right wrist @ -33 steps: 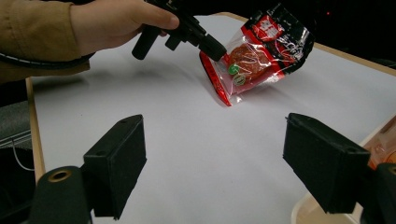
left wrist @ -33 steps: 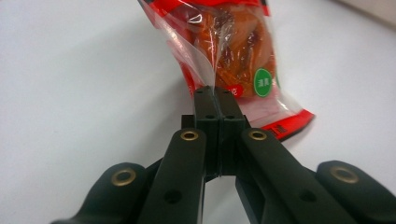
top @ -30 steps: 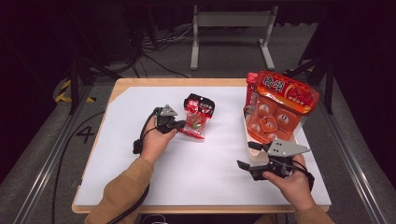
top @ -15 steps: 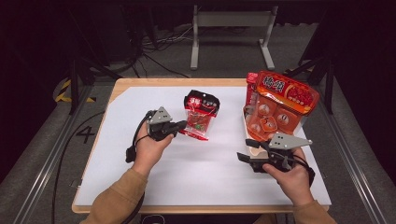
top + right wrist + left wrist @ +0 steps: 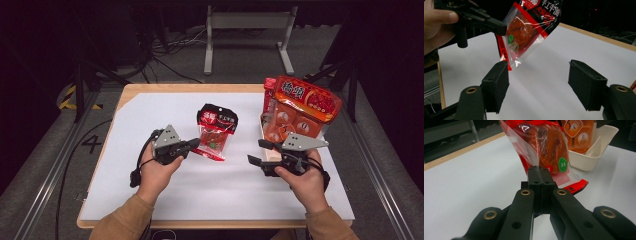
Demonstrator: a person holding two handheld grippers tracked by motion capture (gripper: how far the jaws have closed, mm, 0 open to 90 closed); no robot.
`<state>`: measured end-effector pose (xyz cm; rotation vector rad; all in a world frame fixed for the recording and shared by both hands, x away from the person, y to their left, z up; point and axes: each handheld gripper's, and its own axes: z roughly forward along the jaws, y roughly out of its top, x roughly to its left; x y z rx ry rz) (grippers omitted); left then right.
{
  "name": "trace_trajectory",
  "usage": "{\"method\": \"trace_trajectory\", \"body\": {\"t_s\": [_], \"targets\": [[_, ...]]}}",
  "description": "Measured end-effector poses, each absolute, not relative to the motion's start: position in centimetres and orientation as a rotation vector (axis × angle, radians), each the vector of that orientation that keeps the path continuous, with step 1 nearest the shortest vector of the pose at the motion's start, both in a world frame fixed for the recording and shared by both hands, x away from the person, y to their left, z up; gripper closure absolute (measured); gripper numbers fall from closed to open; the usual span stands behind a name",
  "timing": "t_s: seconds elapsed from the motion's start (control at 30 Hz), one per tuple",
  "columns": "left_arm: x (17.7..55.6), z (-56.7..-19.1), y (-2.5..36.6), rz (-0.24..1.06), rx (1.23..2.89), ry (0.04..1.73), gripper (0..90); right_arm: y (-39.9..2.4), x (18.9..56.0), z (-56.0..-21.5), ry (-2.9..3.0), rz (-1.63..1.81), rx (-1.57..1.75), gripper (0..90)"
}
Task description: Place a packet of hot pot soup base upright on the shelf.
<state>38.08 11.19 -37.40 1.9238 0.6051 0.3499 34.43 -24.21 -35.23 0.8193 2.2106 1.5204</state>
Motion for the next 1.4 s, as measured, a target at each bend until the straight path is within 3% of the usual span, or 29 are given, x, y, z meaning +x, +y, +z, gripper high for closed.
{"method": "trace_trajectory", "body": {"t_s": [0.47,0.87,1.07,1.27,1.4], "targets": [[36.9,-37.0,10.8,0.33,1.919,0.561,90.0,-23.4,35.9,-34.3,2.2,1.543,0.868,25.3],[36.1,-36.8,9.9,0.303,1.922,0.493,90.0,-21.1,37.8,-33.2,2.237,1.59,0.853,26.8],[35.8,-36.9,9.3,0.295,1.931,0.47,90.0,-20.7,38.3,-32.9,2.238,1.64,0.875,33.0],[35.6,-37.1,8.8,0.285,1.937,0.458,90.0,-20.4,38.7,-32.9,2.262,1.638,0.888,46.7],[35.8,-37.5,8.8,0.267,1.94,0.468,90.0,-20.4,38.5,-32.5,2.29,1.596,0.862,73.8]]}}
